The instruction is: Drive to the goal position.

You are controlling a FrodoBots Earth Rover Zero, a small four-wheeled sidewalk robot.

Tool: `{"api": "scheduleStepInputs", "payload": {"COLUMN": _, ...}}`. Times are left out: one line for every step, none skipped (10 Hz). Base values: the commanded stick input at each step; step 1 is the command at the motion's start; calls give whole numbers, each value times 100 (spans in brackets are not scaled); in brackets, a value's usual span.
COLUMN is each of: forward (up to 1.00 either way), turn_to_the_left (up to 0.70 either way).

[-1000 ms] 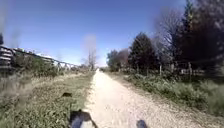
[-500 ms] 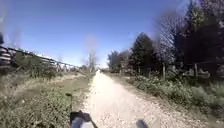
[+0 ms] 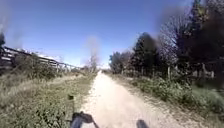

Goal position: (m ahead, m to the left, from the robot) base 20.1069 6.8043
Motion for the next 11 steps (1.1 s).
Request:
{"api": "scheduleStepInputs", "payload": {"forward": 50, "turn_to_the_left": 0}}
{"api": "scheduleStepInputs", "payload": {"forward": 50, "turn_to_the_left": 0}}
{"api": "scheduleStepInputs", "payload": {"forward": 50, "turn_to_the_left": 0}}
{"api": "scheduleStepInputs", "payload": {"forward": 50, "turn_to_the_left": 0}}
{"api": "scheduleStepInputs", "payload": {"forward": 50, "turn_to_the_left": 0}}
{"api": "scheduleStepInputs", "payload": {"forward": 50, "turn_to_the_left": 0}}
{"api": "scheduleStepInputs", "payload": {"forward": 50, "turn_to_the_left": 0}}
{"api": "scheduleStepInputs", "payload": {"forward": 50, "turn_to_the_left": 0}}
{"api": "scheduleStepInputs", "payload": {"forward": 50, "turn_to_the_left": 0}}
{"api": "scheduleStepInputs", "payload": {"forward": 50, "turn_to_the_left": 0}}
{"api": "scheduleStepInputs", "payload": {"forward": 50, "turn_to_the_left": 0}}
